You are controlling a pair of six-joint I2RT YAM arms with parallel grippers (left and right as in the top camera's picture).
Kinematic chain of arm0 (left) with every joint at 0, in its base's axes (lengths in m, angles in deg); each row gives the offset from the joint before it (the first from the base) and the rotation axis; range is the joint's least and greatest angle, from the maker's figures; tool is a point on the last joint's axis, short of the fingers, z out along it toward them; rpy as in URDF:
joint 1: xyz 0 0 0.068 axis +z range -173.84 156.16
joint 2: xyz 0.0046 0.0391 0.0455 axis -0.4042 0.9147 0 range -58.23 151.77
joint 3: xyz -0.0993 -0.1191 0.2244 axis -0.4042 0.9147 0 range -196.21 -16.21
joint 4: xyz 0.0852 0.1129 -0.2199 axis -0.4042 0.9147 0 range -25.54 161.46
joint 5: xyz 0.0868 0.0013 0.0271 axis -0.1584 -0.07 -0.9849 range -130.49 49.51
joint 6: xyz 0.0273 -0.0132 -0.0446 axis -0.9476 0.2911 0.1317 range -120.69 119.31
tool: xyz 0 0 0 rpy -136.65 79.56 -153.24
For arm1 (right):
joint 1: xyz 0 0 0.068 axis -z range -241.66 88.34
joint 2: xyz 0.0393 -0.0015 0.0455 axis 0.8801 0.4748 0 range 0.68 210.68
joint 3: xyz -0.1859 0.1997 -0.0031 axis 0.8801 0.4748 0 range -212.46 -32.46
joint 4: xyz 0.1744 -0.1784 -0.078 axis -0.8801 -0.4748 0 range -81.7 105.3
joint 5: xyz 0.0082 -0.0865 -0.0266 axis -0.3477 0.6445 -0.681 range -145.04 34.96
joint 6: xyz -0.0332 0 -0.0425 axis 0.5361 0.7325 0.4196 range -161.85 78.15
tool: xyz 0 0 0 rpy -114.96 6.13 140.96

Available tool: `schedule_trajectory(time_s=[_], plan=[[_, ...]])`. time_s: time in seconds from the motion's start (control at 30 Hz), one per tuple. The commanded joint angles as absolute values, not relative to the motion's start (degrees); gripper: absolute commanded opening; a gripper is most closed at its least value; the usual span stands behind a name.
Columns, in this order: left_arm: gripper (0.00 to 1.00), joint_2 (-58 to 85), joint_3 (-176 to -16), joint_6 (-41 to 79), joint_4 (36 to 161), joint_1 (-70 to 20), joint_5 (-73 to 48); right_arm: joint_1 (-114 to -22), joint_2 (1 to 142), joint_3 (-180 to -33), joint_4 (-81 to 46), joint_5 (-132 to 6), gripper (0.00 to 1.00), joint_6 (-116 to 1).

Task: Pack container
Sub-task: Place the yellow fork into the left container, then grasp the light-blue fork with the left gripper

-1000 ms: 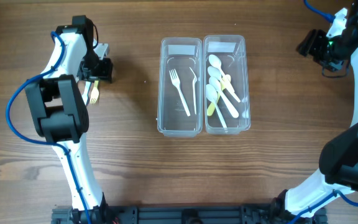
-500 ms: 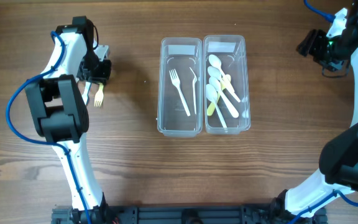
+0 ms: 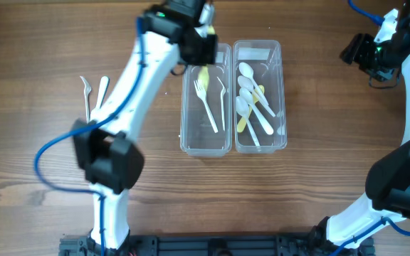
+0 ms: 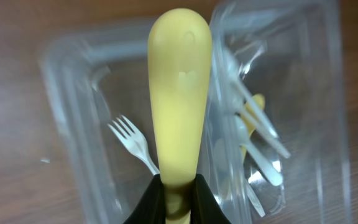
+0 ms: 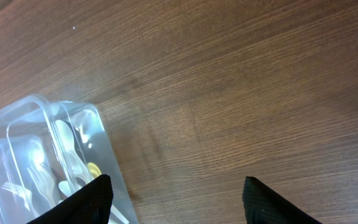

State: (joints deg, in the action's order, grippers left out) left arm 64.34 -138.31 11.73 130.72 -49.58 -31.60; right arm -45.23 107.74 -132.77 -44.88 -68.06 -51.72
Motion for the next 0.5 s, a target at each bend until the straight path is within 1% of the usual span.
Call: schedule_trajectory(time_s=[0.0,0.03,0.17,0.23,0.27,0.3,0.37,0.4,0.43,0.47], plan=[[0.45,68.16,-136.94,16.28,130.63,-53.03,-30.92,-45.56,107.31,-133.21,-44.73,-67.29,0.67,-52.33],[0.57,67.96,-136.96,16.28,130.61,-53.1,-30.99,-45.56,107.31,-133.21,-44.73,-67.27,0.67,-52.33],[0.6,65.89,-137.02,16.28,131.2,-50.23,-30.9,-45.56,107.31,-133.21,-44.73,-67.27,0.68,-52.33],[0.62,62.44,-137.02,16.02,131.35,-46.93,-31.51,-45.56,107.31,-133.21,-44.73,-67.27,0.68,-52.31],[0.65,60.66,-137.02,16.04,131.88,-44.81,-33.83,-45.56,107.31,-133.21,-44.71,-67.27,0.68,-52.31],[0.71,58.76,-137.02,15.67,133.85,-41.86,-38.92,-45.56,107.31,-133.21,-44.73,-67.27,0.68,-52.31],[0.69,57.82,-137.0,6.29,138.35,-35.89,-46.38,-45.56,107.31,-133.21,-44.67,-67.27,0.68,-52.33],[0.69,58.63,-136.76,0.69,140.1,-32.7,-46.77,-45.56,107.31,-133.21,-44.49,-67.27,0.68,-52.31],[0.67,59.46,-136.08,-3.33,140.99,-29.64,-46.53,-45.56,107.31,-133.21,-44.21,-67.27,0.68,-52.33],[0.64,60.25,-134.4,-4.86,140.71,-26.06,-45.28,-45.56,107.28,-133.21,-44.05,-67.29,0.68,-52.33]])
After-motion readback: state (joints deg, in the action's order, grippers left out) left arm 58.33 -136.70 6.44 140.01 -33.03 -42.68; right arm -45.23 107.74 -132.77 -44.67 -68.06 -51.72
